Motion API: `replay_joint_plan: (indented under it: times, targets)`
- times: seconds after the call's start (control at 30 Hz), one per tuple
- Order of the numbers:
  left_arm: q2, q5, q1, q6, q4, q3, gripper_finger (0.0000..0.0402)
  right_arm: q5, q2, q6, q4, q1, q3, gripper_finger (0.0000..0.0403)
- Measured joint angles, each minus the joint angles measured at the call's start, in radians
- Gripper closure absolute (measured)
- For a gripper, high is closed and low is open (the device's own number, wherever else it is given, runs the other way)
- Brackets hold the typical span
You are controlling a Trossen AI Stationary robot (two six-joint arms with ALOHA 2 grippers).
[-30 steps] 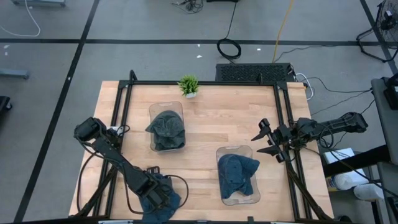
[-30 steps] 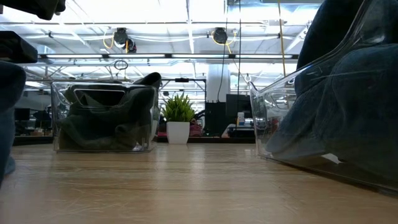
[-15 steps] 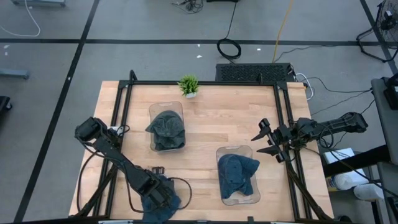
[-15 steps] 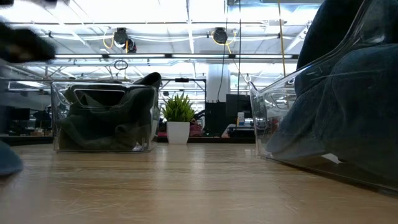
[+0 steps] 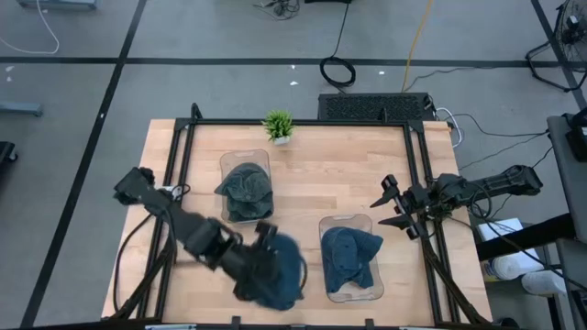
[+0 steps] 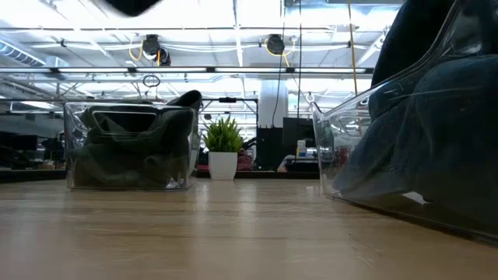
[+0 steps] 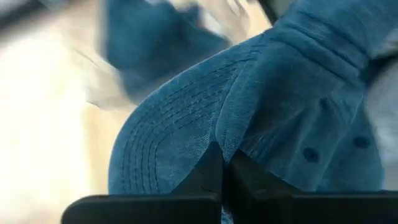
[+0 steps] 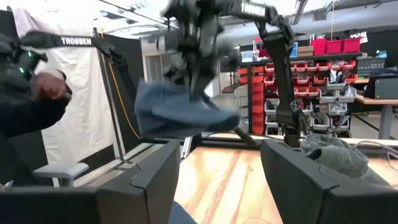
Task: Pick & Place hat
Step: Put the blue cap into the bottom transparent bin
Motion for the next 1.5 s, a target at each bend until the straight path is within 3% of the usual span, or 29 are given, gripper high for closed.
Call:
replay_joint_plan:
  times: [0.27, 0.53, 0.9, 1.07, 1.5]
  targets:
    - [0.000, -0.006, 0.166, 0.251, 0.023, 0.114, 0.0399, 0.001, 0.004, -0.001, -0.003, 0.000, 0.000, 0.0190]
    - [0.036, 0.163, 0.324, 0.381, 0.155, 0.114, 0.0400, 0.002, 0.004, -0.026, 0.001, 0.000, 0.000, 0.0190]
    - [0.157, 0.398, 0.412, 0.612, 0.470, 0.114, 0.0399, -0.001, 0.025, -0.030, 0.013, 0.000, 0.001, 0.0190]
    - [0.216, 0.454, 0.440, 0.613, 0.521, 0.112, 0.0399, -0.002, 0.032, -0.034, 0.015, 0.000, 0.000, 0.0190]
    - [0.354, 0.465, 0.482, 0.514, 0.615, 0.111, 0.0398, -0.006, 0.034, -0.078, 0.063, 0.007, 0.000, 0.0190]
